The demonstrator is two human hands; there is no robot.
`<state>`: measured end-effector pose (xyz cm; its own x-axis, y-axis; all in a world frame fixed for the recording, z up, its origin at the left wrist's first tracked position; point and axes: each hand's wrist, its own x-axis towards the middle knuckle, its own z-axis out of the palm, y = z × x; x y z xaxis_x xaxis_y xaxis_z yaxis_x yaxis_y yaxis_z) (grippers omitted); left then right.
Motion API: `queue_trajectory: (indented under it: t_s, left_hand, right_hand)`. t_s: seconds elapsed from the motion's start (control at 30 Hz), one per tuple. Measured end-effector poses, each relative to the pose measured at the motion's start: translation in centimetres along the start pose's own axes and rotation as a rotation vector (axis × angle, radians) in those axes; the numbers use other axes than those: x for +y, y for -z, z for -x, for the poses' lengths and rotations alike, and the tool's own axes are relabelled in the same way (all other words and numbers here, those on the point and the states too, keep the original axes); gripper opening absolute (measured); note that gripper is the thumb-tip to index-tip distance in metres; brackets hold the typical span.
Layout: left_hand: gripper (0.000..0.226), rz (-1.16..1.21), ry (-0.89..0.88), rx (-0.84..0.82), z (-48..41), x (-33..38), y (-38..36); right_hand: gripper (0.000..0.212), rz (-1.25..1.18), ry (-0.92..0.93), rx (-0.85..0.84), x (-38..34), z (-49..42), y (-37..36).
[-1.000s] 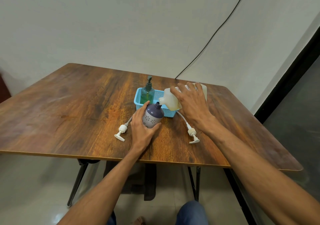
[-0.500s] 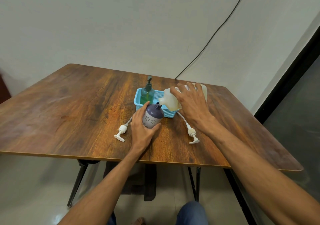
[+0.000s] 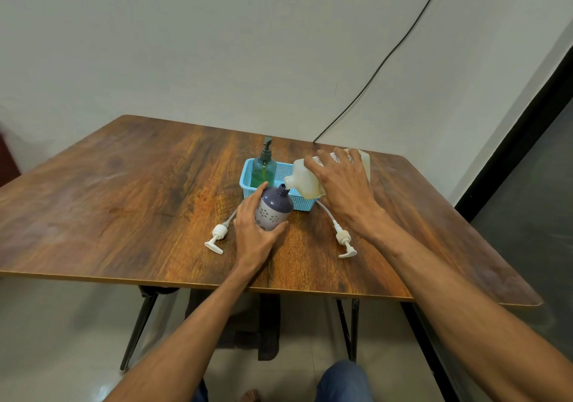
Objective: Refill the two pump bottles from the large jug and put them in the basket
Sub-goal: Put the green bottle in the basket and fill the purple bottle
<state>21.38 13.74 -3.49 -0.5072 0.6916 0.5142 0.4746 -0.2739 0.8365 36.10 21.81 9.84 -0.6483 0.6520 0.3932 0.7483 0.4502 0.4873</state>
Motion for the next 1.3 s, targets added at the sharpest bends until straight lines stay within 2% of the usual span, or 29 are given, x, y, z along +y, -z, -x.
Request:
queue_trajectory:
  t_s: [0.1, 0.47, 1.3]
  left_hand:
    - [0.090, 0.006, 0.006, 0.000, 0.09, 0.05, -0.01]
    - [0.090, -0.002, 0.016, -0.006, 0.16, -0.10, -0.14]
    - [0.088, 0.002, 0.008, -0.005, 0.11, 0.27, 0.00]
  right_hand:
    - [0.070, -0.001, 0.002, 0.011, 0.01, 0.10, -0.04]
    - [0.076, 0.003, 0.013, 0.003, 0.06, 0.03, -0.07]
    - [0.071, 0.021, 0.018, -0.003, 0.07, -0.05, 0.42]
